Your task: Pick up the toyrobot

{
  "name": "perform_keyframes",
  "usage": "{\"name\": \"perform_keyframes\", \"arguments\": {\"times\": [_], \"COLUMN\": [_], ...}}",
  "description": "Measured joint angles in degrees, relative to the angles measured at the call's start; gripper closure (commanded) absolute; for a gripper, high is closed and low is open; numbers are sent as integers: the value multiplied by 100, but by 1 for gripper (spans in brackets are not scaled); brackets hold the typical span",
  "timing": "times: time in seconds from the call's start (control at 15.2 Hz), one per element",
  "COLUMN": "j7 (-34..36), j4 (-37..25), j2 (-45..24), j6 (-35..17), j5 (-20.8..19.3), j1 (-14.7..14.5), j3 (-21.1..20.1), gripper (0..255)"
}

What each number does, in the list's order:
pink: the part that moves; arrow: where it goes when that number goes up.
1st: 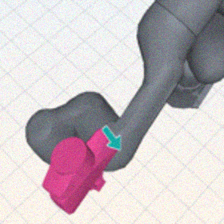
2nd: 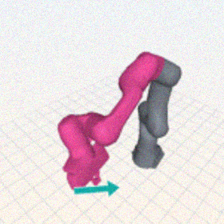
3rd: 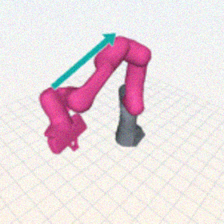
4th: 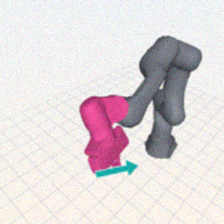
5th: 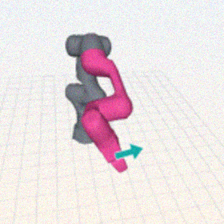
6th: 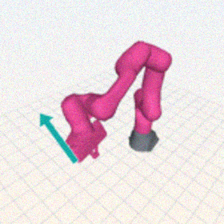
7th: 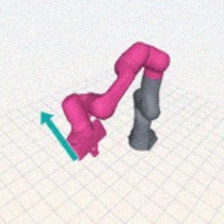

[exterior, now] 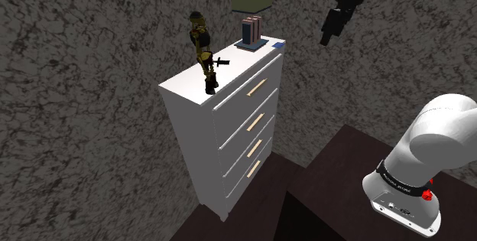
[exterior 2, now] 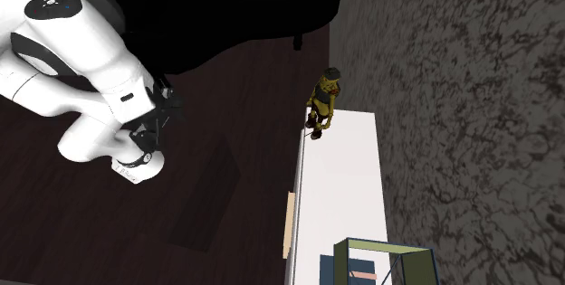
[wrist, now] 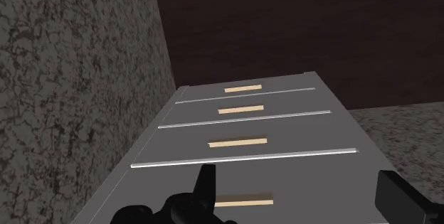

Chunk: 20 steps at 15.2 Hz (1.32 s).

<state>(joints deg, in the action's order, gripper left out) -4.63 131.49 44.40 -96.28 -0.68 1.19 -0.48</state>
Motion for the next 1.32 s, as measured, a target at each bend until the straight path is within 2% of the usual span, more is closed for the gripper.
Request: {"name": "perform_keyframes", "arguments": {"times": [0.2,0.73,0.99,1.32], "j7": [113,943,1385,1958], "j4": [-60,-722,-1174,-2069], "j2": [-137,-1273,-1912,-2864], "j6": [-105,-790,-1093,-1280], "j5": [60,345,364,209], "j1": [-27,-174,-216,-242], "j3": [-91,-772,-1118,-1529], "gripper": [0,0,0,0]}}
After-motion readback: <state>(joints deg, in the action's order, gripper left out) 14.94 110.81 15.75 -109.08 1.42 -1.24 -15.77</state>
